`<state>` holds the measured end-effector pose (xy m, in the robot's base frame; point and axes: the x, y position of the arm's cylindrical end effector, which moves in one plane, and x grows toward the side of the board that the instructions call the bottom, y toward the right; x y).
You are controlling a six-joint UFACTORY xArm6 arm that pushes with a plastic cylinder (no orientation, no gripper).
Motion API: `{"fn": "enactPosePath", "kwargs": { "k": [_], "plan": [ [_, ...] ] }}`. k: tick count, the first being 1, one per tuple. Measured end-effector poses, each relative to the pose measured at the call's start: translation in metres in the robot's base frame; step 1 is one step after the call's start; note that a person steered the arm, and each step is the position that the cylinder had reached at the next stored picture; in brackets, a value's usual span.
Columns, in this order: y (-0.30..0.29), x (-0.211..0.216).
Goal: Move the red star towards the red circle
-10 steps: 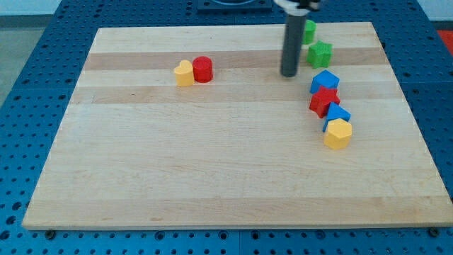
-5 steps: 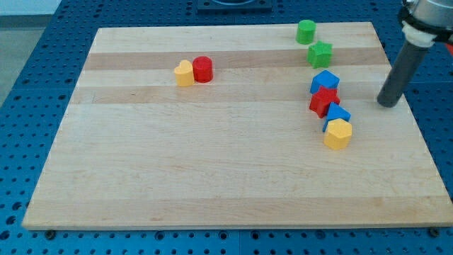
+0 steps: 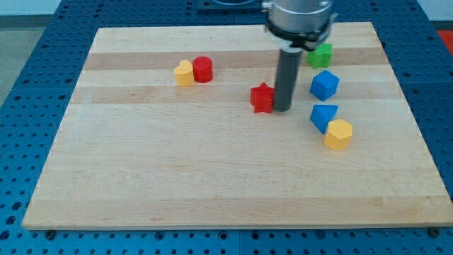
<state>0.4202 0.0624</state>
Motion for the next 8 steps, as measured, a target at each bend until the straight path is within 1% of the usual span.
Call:
{"fn": "enactPosePath", "kwargs": {
  "k": [2, 3, 4, 5, 6, 7, 8],
  "plan": [
    [-0.088, -0.006],
    [-0.107, -0.020],
    [-0.106, -0.017],
    [-0.073, 0.016],
    [-0.052, 0.000],
    [-0.059, -0.024],
    [-0.079, -0.029]
  ]
}}
